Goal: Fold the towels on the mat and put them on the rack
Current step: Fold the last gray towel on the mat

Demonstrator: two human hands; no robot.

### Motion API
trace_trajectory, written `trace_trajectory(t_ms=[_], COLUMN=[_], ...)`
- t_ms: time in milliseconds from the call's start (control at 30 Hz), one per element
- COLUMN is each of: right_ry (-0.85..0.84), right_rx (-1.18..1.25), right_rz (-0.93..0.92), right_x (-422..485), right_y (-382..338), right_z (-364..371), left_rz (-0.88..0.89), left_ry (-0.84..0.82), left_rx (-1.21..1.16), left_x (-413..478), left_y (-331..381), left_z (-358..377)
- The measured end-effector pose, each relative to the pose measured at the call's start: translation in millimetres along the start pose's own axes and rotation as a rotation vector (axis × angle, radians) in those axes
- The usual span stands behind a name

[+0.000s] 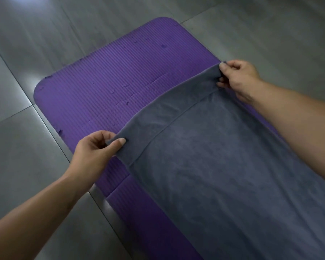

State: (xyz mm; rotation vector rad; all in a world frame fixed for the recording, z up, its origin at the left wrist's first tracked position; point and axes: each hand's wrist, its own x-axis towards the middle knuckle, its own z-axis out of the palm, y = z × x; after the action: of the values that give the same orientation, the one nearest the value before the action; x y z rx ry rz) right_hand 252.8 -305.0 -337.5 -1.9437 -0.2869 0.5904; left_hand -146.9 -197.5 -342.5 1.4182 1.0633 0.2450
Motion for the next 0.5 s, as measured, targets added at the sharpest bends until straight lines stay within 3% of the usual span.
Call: trace_trajectory(t_ms=[167,267,500], right_ry=[-0.048,-0.016,0.091], right_rx=[0.037,0.115,-0.009], right_rz=[0.032,0.101,0.067], right_x=[-36.9,-67.5,-169.0], right_y=[-0.7,-2.1,32.4], right_z=[-56.2,-102.8,-235.2], left_rz=[0.149,0.259,0.474], left_ry=[-0.350,-0.545,-0.969], left_rx=[0.160,0.398,0.733], left_x=[-20.7,-36.8,-121.9], left_y=[13.1,29.7,47.7], left_z=[4.6,19.5,124.1])
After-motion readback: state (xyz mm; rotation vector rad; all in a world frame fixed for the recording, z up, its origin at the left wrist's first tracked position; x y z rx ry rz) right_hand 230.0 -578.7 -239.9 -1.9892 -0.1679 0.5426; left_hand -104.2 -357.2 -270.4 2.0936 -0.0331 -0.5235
